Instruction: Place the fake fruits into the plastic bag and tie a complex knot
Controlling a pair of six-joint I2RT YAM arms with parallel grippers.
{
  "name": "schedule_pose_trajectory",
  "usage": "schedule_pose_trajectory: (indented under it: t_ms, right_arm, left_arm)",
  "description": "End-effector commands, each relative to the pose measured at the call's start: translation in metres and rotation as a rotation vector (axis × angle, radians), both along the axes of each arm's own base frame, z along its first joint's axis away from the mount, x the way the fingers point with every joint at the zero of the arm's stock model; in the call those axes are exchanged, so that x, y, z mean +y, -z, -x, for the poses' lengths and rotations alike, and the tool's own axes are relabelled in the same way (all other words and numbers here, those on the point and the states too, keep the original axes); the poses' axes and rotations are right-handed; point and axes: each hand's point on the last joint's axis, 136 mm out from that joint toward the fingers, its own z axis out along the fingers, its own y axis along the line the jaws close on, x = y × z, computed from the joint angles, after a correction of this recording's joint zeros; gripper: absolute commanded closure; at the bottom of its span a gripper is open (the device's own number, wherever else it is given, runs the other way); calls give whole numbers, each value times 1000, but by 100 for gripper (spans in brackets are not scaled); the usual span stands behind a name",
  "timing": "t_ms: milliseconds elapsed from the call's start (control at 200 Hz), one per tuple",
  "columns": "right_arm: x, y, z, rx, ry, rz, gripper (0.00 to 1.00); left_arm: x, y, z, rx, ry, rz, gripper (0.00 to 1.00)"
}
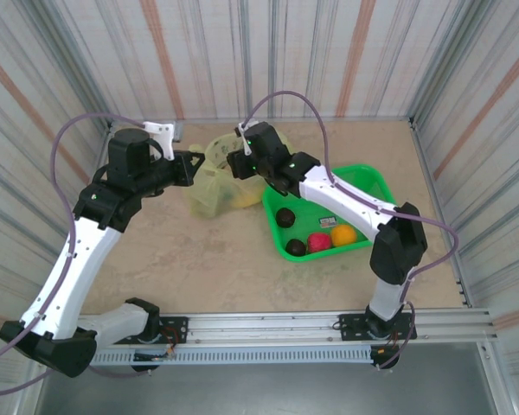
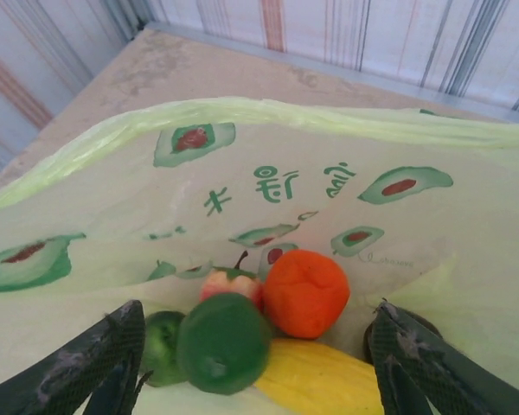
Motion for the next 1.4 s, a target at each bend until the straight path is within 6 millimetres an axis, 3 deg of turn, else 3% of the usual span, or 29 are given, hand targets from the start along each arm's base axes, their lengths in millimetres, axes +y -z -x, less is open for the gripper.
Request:
schedule_pose_trajectory:
  t_ms: [0, 215, 631, 806, 1042, 1162, 1327, 1398]
  right_arm:
    - [-6, -28, 10, -15, -17, -82, 40]
    - [-11, -51, 24, -38, -44, -119, 51]
    - [-15, -108, 85, 13, -236, -271, 52]
    - [-36, -115, 114, 53, -300, -299, 50]
    - [-81, -121, 145, 111, -347, -405, 50]
    - [-115, -104, 142, 144, -232, -394, 49]
    - [-191, -34, 120, 372, 168, -276, 49]
    - [-211, -8, 120, 485, 291, -233, 47]
  left_arm:
    - [0, -1, 1, -9, 6, 11, 100]
    - [0, 1, 0, -4, 4, 10, 100]
    - [-4, -1, -9, -9, 4, 22, 100]
    - [-5, -4, -14, -23, -4, 21, 100]
    - [-6, -2, -21, -23, -10, 19, 100]
    - [-8, 2, -20, -18, 0, 25, 100]
    - [-6, 2, -17, -41, -4, 31, 100]
    - [-6, 2, -16, -53, 0, 38, 100]
